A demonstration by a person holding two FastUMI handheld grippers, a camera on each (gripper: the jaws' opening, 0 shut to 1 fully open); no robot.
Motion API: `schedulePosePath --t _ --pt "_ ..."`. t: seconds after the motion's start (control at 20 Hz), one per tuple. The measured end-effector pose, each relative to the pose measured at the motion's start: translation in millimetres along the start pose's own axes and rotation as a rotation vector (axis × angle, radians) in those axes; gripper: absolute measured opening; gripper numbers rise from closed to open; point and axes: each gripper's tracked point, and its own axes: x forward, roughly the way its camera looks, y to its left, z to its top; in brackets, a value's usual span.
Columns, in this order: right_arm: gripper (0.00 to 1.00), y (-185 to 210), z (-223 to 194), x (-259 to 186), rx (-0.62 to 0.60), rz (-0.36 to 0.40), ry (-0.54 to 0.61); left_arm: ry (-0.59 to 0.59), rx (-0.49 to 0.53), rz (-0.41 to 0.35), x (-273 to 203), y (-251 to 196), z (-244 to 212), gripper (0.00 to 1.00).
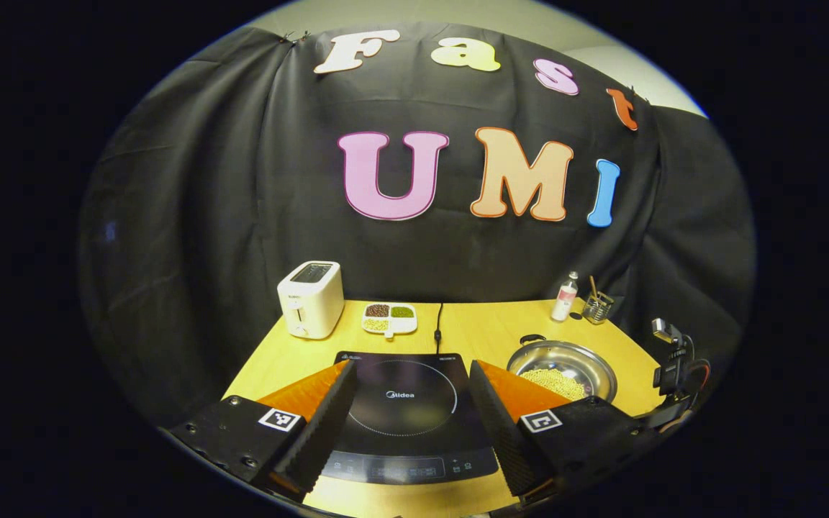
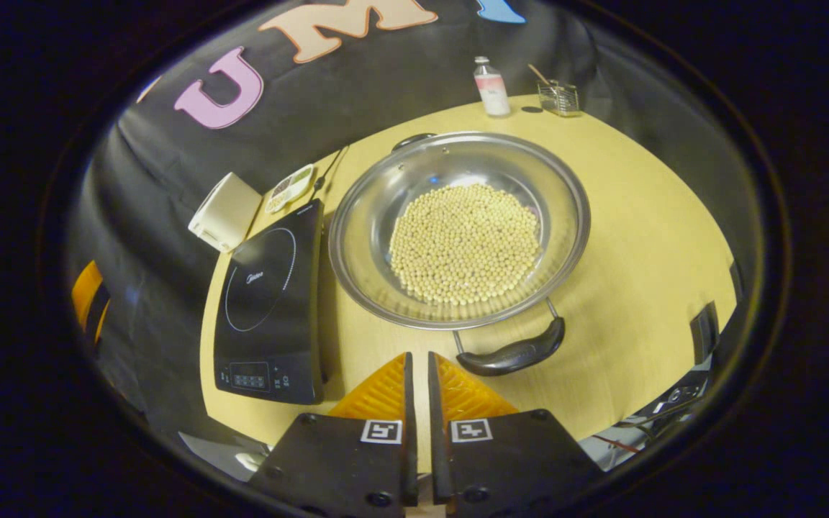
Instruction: First push the handle of the pot to place it horizontally, then grasp the pot with both hands and set it on the induction cooktop.
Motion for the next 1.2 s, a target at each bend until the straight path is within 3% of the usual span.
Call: schedulePosePath --t 0.1,0.15,0.25,0.3,0.35,0.4,0.45,0.5,0.6,1.2 --pt "0.00 -0.7 -2.0 4.8 0.032 0.017 0.033 0.011 0.007 0.001 5.7 -3.5 -3.9 0.96" --pt "0.11 -2.0 -2.3 7.0 0.043 0.024 0.046 0.016 0.005 0.003 8.8 -6.5 -5.1 0.96" --pt "0.11 -6.6 -5.0 9.5 0.048 0.029 0.073 0.030 -0.010 0.009 12.6 -13.0 -8.7 0.95" --pt "0.00 -7.3 -5.8 10.1 0.054 0.037 0.087 0.037 -0.016 0.013 15.1 -16.3 -11.1 0.96" --pt "0.07 -6.7 -4.8 10.2 0.065 0.045 0.096 0.043 -0.017 0.016 18.1 -19.7 -12.7 0.96" --pt "0.07 -7.0 -4.4 10.4 0.069 0.052 0.103 0.049 -0.015 0.021 20.5 -21.8 -15.4 0.96" --pt "0.00 -8.3 -3.7 10.3 0.068 0.056 0.111 0.059 -0.011 0.026 23.4 -23.5 -17.9 0.96" --pt "0.08 -10.0 -3.3 9.6 0.064 0.056 0.120 0.069 -0.008 0.031 24.6 -25.0 -20.5 0.96" --pt "0.08 -15.6 -2.5 8.5 0.048 0.053 0.135 0.067 -0.011 0.033 27.5 -30.2 -19.6 0.96" --pt "0.08 -89.4 19.7 1.6 0.029 -0.071 0.143 0.062 -0.036 0.053 28.6 -49.3 -26.2 0.96"
